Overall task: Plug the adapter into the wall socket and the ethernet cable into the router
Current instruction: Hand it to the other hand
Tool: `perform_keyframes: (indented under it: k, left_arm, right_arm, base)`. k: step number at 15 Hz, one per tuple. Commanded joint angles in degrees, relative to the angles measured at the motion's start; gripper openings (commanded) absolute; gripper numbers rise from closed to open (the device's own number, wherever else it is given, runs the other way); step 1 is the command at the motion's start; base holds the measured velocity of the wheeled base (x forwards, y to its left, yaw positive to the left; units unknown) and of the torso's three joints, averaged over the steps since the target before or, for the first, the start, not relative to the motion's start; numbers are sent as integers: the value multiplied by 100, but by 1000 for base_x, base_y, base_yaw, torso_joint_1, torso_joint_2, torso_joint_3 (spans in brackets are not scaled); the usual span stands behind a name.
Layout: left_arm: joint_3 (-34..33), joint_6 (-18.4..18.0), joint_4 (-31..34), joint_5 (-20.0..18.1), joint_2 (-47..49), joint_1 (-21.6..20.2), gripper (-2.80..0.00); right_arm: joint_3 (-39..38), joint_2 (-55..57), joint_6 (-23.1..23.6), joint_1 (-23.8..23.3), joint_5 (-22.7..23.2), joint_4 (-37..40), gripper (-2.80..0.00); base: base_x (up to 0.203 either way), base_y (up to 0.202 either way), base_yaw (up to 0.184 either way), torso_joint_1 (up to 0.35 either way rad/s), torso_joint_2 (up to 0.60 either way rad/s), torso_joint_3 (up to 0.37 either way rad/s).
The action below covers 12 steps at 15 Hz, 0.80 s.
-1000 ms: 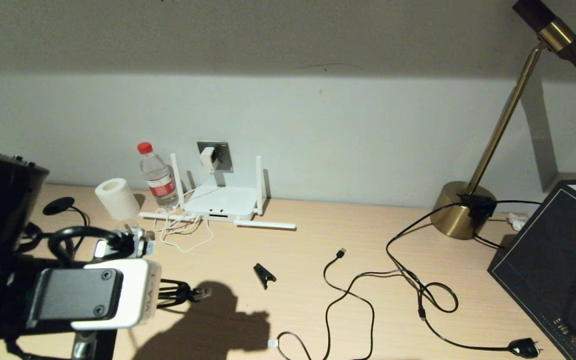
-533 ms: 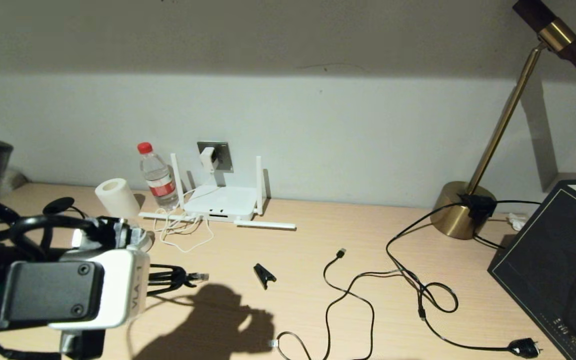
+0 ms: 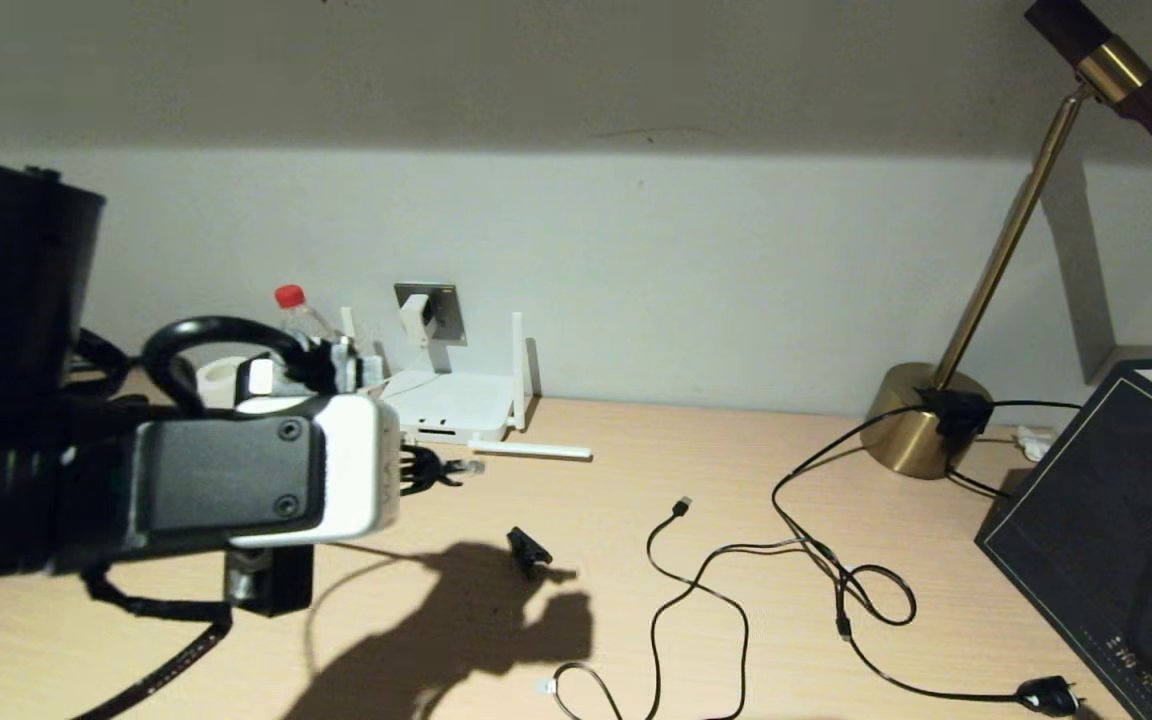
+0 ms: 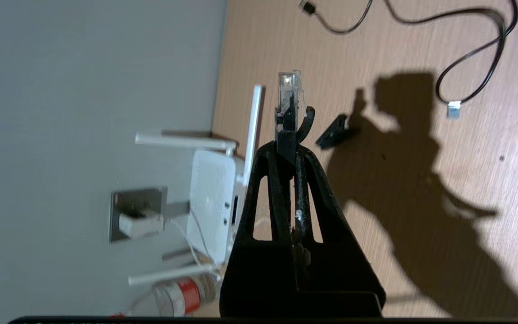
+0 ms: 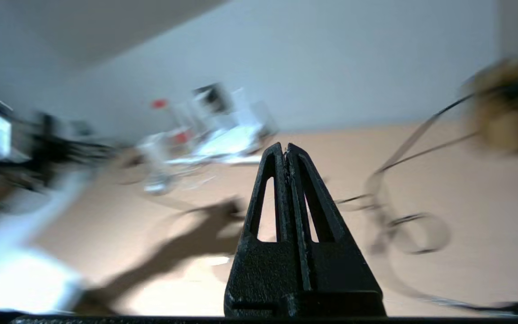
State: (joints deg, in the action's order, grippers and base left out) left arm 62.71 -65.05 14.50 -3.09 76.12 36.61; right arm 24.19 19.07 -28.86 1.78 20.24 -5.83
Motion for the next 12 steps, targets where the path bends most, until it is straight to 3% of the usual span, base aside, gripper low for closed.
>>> perform_keyframes:
  k: [1,4,7,12]
  left_arm:
    - [23,91,-63,255,304,423,-280]
    - [114,124,-433,326,664,484,-280]
    - [356,124,-607,355,906,487,-280]
    - [1223,54,-666,350,1282,489,-280]
  right_arm:
    - [404,2113,-370,107,341,-398,-280]
    - [1185,3862,-498,183,985,-844,-280]
    - [2008,4703,-739,415,2149,-1079,-280]
    - [3061,5688,-1074,1366,2266,-1107,-280]
  base:
    - [0,0,0,0,0,0]
    - [0,0,0,0,0,0]
    - [0,0,0,0,0,0]
    - [0,0,0,0,0,0]
